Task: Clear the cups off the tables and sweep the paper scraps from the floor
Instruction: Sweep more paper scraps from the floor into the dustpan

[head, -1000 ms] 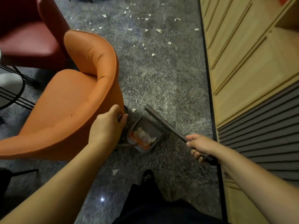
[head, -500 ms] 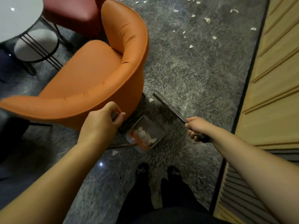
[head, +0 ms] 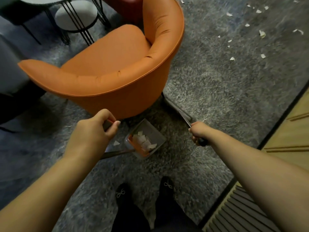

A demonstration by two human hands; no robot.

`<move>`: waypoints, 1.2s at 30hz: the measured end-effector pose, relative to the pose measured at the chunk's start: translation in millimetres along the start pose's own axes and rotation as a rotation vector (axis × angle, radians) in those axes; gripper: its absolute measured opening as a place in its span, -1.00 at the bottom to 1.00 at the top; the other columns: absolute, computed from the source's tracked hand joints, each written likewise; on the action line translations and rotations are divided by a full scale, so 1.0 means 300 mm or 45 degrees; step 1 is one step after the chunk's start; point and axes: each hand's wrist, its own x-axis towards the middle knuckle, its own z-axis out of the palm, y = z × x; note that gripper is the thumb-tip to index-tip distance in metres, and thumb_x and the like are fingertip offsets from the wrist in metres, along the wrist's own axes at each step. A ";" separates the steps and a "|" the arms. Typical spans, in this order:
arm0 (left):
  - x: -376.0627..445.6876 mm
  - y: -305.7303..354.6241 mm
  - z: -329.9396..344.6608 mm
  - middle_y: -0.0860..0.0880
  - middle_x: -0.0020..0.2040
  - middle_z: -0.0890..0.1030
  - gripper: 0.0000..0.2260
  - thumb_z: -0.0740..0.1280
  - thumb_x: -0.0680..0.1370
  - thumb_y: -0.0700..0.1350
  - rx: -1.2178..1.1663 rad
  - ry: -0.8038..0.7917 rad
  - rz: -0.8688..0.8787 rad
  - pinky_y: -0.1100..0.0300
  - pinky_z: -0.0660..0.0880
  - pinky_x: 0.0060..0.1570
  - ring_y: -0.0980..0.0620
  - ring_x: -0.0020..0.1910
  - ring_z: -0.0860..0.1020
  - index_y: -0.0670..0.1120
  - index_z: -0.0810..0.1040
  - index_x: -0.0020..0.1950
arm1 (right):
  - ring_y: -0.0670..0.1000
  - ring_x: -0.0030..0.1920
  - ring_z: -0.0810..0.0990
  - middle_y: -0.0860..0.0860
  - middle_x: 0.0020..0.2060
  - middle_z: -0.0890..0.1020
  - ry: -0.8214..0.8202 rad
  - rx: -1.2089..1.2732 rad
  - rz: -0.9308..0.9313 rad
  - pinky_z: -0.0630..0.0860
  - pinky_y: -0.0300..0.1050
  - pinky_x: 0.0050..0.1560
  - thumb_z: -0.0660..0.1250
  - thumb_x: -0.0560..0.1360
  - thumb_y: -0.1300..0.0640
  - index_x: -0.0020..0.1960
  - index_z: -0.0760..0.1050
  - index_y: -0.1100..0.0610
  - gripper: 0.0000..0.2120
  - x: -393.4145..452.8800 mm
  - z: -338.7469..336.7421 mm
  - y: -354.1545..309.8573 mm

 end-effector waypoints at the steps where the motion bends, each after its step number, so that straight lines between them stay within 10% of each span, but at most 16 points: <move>1: -0.009 -0.004 -0.002 0.09 -0.40 0.51 -0.87 0.38 0.54 0.04 -0.003 0.010 -0.008 0.15 0.42 -0.47 0.12 -0.43 0.48 0.08 0.47 -0.15 | 0.07 -0.39 0.42 0.17 -0.33 0.45 -0.017 -0.001 0.029 0.37 -0.15 -0.41 0.06 0.62 0.24 0.28 0.37 0.31 -0.71 0.011 0.005 0.003; 23: -0.361 -0.395 -0.162 0.09 -0.40 0.51 -0.87 0.38 0.53 0.05 0.014 0.073 -0.211 0.13 0.44 -0.42 0.09 -0.39 0.48 0.08 0.49 -0.16 | -0.03 -0.51 0.31 0.07 -0.46 0.35 -0.340 -0.118 0.007 0.27 -0.30 -0.48 0.06 0.62 0.18 0.30 0.29 0.01 -0.73 -0.363 0.503 0.126; 36: -0.528 -0.746 -0.258 0.02 -0.33 0.55 -0.85 0.36 0.55 0.08 0.083 0.093 -0.368 0.08 0.44 -0.34 -0.04 -0.30 0.50 0.05 0.49 -0.14 | 0.02 -0.42 0.44 0.09 -0.39 0.46 -0.279 -0.527 -0.241 0.36 -0.14 -0.42 0.09 0.63 0.29 0.33 0.35 0.32 -0.70 -0.472 0.839 -0.085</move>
